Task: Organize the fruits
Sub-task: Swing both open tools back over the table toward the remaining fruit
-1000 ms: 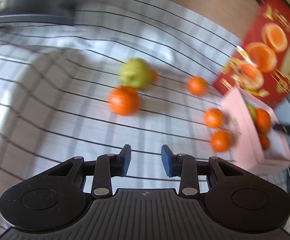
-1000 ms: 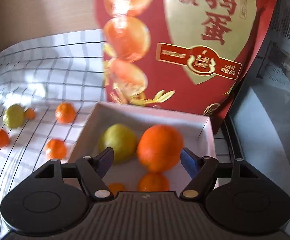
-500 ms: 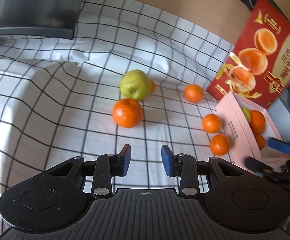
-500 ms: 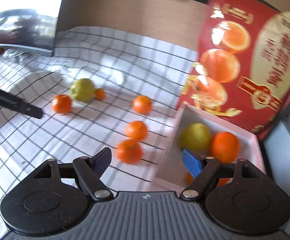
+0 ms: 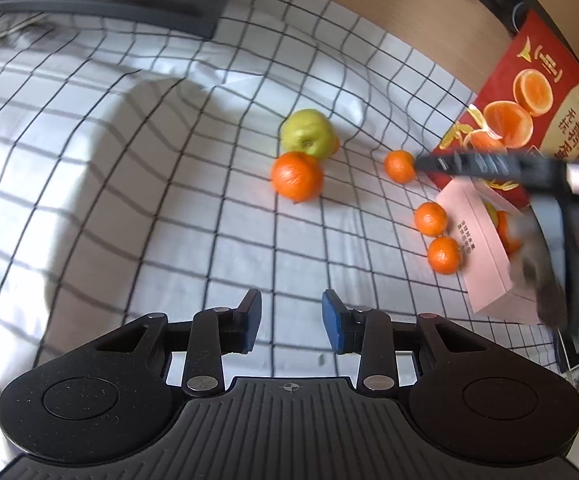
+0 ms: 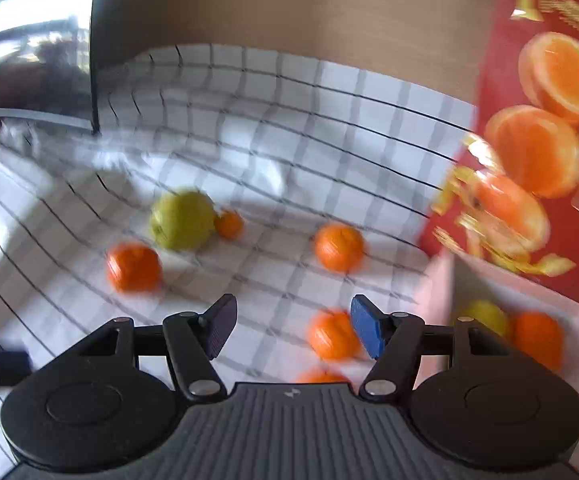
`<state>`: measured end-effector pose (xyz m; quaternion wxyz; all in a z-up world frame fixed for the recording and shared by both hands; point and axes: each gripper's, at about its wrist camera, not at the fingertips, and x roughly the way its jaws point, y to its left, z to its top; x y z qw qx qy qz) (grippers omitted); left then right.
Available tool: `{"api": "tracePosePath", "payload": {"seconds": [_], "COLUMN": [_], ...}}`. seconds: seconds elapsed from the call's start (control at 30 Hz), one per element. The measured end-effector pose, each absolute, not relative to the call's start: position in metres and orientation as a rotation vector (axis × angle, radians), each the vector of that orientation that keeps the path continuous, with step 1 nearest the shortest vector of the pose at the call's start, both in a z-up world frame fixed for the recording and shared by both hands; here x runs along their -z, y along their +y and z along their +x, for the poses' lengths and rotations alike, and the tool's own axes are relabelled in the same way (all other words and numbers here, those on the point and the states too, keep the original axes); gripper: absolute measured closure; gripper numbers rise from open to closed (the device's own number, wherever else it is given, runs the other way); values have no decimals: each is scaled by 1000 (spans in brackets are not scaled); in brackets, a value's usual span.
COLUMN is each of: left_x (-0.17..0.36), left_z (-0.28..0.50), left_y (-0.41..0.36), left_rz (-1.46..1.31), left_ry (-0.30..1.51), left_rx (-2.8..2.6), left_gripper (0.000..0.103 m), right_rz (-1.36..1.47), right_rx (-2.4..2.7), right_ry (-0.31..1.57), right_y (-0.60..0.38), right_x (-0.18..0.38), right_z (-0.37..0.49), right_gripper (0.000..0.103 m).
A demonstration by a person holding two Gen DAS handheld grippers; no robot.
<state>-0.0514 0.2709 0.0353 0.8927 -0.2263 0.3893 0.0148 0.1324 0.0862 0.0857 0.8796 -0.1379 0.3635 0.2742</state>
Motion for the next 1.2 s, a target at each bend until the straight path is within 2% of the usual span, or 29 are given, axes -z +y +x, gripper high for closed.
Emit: {"api": "tracePosePath", "payload": {"seconds": [0.1,0.17,0.2,0.27,0.5,0.6,0.7,0.83,0.9,1.2], "left_x": [-36,-37,-38,-39,-38,-37,-37,-35,-36,-55], "left_z": [-65,-76,-81,-90,-101,-93,-81,-60,-46,18], "left_y": [278,284,287,294,313,312,305,295,290,271], "left_rz": [-474,-477,-480,-494,-532,-522,-496,-448,-424,-306], "left_ry": [820,825,827,827,821,827,834,847,844,775], "left_rx": [-33,-50,-64,-94,-155,-160,-141,-107,-91,11], "left_gripper": [66,66,66,66,66,66,66,66,66,66], "right_rz": [-364,-543,-609,-628,-707,-631,-517,-414,-348,-197], "right_rx": [-647,-680,-691,-715,-737,-729,-729,-690,-686,-642], "right_ry": [740,674,658,693,700,732,795,824,840,859], "right_y": [120,144,152,163,191,194,188,165,146,49], "right_x": [-81,-65,-56,-45,-16,-15,-17,-31,-41,-68], "right_z": [147,149,153,169,201,214,222,209,198,126], "right_gripper": [55,58,64,68,68,68,81,82,96,96]}}
